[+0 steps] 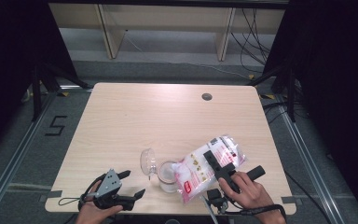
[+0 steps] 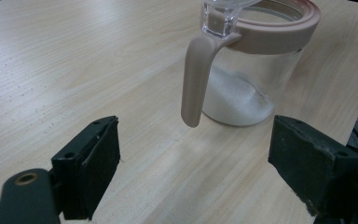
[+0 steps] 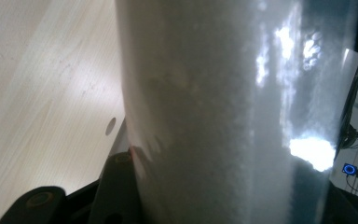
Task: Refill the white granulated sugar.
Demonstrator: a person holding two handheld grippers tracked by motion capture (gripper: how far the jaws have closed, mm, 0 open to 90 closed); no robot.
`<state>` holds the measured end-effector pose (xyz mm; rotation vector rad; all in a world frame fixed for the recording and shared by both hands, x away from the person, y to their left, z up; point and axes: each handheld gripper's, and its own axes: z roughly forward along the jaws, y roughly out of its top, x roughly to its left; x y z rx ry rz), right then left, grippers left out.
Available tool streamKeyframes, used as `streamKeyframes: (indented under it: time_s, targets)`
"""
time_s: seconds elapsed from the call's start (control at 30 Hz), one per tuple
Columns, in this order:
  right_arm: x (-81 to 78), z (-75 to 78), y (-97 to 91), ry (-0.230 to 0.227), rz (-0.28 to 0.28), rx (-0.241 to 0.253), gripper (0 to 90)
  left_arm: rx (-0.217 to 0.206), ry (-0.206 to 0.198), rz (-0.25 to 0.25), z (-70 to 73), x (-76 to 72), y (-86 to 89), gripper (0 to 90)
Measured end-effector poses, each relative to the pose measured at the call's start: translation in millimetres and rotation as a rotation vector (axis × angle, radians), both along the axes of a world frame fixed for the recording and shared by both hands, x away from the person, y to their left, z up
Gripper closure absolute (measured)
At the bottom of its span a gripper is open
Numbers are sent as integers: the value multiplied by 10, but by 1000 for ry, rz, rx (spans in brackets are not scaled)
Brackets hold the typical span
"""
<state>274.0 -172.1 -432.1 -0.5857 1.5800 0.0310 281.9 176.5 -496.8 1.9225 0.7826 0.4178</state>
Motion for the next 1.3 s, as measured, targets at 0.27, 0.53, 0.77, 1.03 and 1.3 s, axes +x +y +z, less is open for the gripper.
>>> streamKeyframes:
  time_s: [0.27, 0.53, 0.77, 1.03, 1.3]
  targets:
    - [-38, 18, 8, -2, 12, -13, 596, -6, 2, -2, 2, 5, -6, 161]
    - [-69, 27, 38, 2, 21, -19, 597, 11, 2, -2, 0, -1, -3, 161]
    - [-69, 31, 40, 2, 20, -17, 599, 4, 2, -4, 6, 0, -5, 161]
    - [-65, 36, 23, -4, 22, -16, 603, -3, 0, -4, 2, 7, -8, 161]
    - [-47, 38, -10, -1, 6, -24, 615, 10, -1, -7, 5, 1, -5, 161]
